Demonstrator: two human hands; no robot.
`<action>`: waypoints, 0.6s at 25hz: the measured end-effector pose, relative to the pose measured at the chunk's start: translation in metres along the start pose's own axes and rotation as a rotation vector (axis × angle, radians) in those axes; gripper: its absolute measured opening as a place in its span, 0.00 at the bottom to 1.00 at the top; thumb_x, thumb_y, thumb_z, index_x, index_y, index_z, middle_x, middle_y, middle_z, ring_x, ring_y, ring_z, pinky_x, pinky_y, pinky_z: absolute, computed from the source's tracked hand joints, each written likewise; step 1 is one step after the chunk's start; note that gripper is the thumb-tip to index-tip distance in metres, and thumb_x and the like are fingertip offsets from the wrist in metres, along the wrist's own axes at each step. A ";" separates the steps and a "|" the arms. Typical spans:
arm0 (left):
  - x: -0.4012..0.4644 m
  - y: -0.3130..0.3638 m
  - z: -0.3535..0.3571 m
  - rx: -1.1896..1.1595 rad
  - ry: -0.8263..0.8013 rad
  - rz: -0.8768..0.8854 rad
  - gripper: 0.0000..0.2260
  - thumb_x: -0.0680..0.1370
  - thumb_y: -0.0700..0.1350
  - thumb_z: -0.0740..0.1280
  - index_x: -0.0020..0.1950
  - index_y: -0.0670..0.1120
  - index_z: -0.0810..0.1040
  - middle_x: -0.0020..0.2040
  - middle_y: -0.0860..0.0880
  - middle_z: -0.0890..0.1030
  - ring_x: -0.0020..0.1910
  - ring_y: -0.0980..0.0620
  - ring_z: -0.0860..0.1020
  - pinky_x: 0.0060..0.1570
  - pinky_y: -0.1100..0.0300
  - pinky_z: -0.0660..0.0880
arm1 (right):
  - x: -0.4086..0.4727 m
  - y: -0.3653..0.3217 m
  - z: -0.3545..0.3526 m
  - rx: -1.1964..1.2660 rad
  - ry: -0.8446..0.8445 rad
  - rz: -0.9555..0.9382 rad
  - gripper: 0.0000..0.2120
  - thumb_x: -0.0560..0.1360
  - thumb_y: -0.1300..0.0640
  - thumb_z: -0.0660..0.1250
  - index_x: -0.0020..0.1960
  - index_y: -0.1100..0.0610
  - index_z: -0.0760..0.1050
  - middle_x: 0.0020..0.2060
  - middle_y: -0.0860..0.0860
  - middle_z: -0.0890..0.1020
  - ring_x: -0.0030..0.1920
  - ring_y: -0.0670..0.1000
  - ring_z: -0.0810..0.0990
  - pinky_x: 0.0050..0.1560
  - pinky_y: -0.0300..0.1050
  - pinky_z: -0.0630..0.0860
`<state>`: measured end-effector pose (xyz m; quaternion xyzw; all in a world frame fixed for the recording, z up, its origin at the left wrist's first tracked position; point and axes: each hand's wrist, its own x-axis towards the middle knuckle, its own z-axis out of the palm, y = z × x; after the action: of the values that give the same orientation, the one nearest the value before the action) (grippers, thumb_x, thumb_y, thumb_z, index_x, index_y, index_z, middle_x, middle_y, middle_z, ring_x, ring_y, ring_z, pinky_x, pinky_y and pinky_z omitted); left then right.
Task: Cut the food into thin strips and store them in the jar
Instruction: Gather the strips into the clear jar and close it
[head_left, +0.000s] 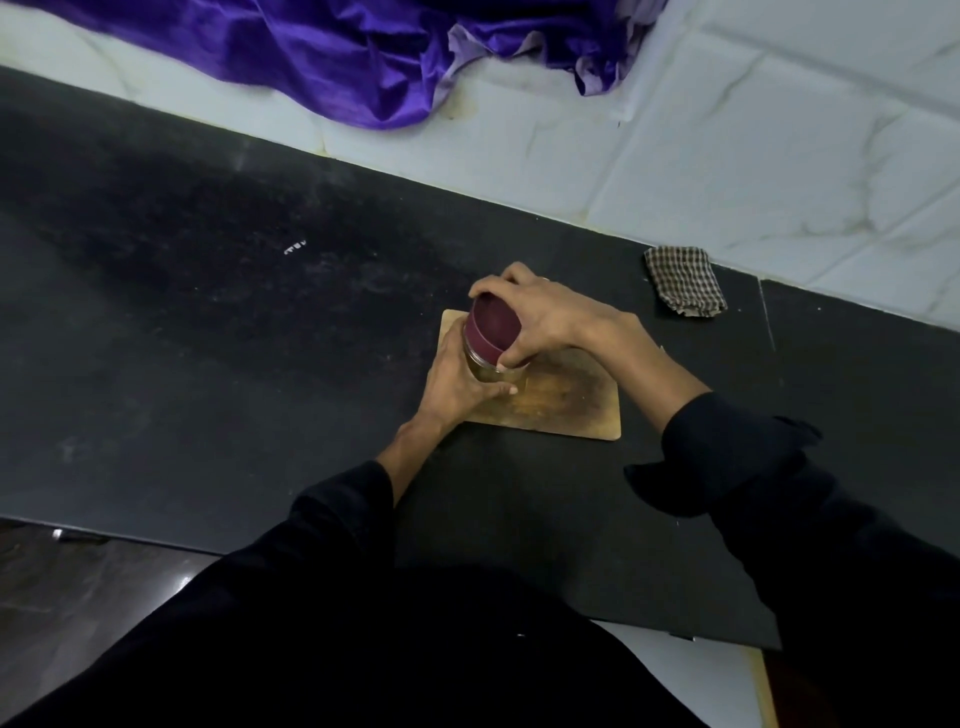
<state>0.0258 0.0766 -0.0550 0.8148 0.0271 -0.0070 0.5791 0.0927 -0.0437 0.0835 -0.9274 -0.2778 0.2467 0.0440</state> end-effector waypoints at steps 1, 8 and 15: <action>0.000 0.001 0.000 0.006 0.006 0.005 0.48 0.59 0.52 0.82 0.72 0.50 0.59 0.66 0.51 0.71 0.65 0.54 0.70 0.64 0.58 0.70 | 0.000 -0.001 0.000 -0.012 -0.001 -0.002 0.42 0.67 0.51 0.79 0.74 0.45 0.59 0.68 0.52 0.64 0.66 0.56 0.68 0.58 0.48 0.76; 0.000 0.005 0.001 0.031 0.020 -0.003 0.46 0.60 0.50 0.81 0.72 0.49 0.59 0.66 0.51 0.70 0.61 0.60 0.67 0.60 0.65 0.65 | 0.005 -0.013 0.009 -0.185 0.085 0.145 0.43 0.69 0.33 0.71 0.75 0.49 0.58 0.66 0.55 0.70 0.61 0.58 0.75 0.53 0.48 0.76; 0.000 0.004 0.003 -0.002 0.050 -0.021 0.46 0.59 0.48 0.82 0.71 0.48 0.61 0.65 0.51 0.71 0.60 0.59 0.69 0.60 0.64 0.68 | -0.004 0.004 -0.014 -0.231 -0.169 -0.075 0.46 0.70 0.54 0.76 0.77 0.37 0.52 0.76 0.55 0.58 0.71 0.60 0.66 0.63 0.50 0.73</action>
<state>0.0256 0.0725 -0.0518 0.8139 0.0499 0.0073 0.5788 0.0986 -0.0481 0.0969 -0.8911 -0.3416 0.2883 -0.0775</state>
